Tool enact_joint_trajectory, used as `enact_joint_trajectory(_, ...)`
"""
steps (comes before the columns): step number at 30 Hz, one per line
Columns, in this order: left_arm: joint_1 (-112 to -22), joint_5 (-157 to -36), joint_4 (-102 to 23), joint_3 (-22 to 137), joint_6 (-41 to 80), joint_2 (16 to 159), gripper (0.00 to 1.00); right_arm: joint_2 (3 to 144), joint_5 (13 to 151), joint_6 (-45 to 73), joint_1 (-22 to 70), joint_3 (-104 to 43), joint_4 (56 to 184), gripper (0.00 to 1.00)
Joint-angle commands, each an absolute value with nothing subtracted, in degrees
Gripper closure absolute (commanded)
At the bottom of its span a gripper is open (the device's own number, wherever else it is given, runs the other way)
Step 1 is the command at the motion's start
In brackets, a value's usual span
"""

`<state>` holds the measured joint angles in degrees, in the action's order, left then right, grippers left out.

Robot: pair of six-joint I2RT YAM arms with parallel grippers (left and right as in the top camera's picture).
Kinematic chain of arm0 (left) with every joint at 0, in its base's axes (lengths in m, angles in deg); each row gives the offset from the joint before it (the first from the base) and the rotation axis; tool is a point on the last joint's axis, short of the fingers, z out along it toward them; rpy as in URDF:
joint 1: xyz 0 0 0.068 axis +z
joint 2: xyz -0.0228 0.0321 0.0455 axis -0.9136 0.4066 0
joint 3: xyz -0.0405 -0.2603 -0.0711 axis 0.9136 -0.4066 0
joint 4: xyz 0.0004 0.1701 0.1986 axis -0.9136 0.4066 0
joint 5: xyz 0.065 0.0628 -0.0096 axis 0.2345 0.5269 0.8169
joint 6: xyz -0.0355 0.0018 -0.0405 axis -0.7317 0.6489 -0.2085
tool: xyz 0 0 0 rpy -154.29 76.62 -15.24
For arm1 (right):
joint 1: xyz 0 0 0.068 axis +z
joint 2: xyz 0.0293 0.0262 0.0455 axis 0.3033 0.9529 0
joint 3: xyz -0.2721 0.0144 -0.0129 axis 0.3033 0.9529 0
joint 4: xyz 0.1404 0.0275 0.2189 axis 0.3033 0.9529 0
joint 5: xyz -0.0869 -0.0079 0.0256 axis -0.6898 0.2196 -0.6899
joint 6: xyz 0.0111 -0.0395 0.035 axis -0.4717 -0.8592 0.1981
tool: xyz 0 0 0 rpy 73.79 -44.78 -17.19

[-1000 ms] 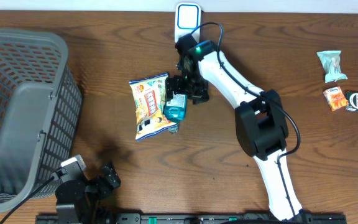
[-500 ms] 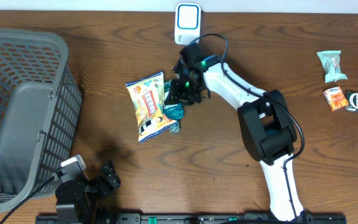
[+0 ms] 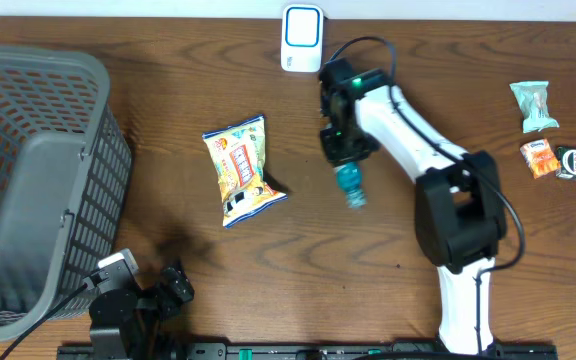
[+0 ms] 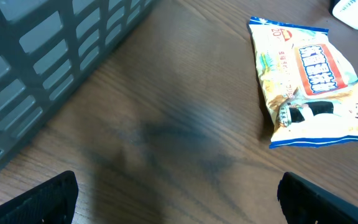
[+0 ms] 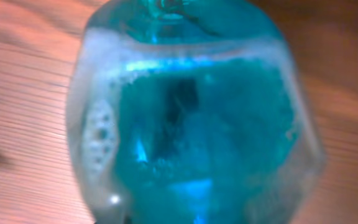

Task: Scan the item barcode

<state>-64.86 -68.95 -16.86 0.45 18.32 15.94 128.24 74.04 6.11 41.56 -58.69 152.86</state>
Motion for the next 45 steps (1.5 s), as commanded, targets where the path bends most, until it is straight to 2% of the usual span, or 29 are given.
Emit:
enact_joint_trajectory(1, -64.53, -69.69, -16.23, 0.89, 18.21, 15.85, 0.02, 123.55, 66.08, -0.2, 42.13, -60.03, 153.3, 0.86)
enact_joint_trajectory(8, -64.53, -69.67, -16.23, 0.89, 18.21, 15.85, 0.02, 127.59, 70.15, 0.04, 42.13, -57.58, 153.04, 0.9)
enact_joint_trajectory(12, -64.53, -69.67, -16.23, 0.89, 18.21, 15.85, 0.02, 128.59, 70.15, 0.01, 42.13, -57.58, 154.07, 0.87)
enact_joint_trajectory(22, -64.53, -69.69, -16.23, 0.89, 18.21, 15.85, 0.02, 128.86, 70.19, 0.54, 42.89, -56.77, 152.17, 0.73)
enact_joint_trajectory(28, -64.53, -69.69, -16.23, 0.89, 18.21, 15.85, 0.02, 128.86, 70.19, 1.96, 43.2, -56.77, 151.51, 0.55)
enact_joint_trajectory(31, -64.53, -69.67, -16.23, 0.89, 18.21, 15.85, 0.02, 128.86, 70.28, 2.68, 43.2, -56.81, 151.03, 0.53)
enact_joint_trajectory(33, -64.53, -69.69, -16.23, 0.89, 18.23, 15.85, 0.02, 128.86, 70.28, 3.1, 43.2, -56.81, 151.01, 0.55)
enact_joint_trajectory(37, -64.53, -69.67, -16.23, 0.89, 18.21, 15.85, 0.02, 128.86, 71.75, 3.12, 43.2, -56.81, 150.99, 0.67)
enact_joint_trajectory(40, -64.53, -69.67, -16.23, 0.89, 18.21, 15.85, 0.02, 128.86, 71.72, 3.47, 43.2, -56.81, 150.96, 0.7)
enact_joint_trajectory(45, -64.53, -69.67, -16.23, 0.89, 18.21, 15.85, 0.02, 128.83, 71.85, 5.15, 43.2, -56.83, 150.99, 0.84)
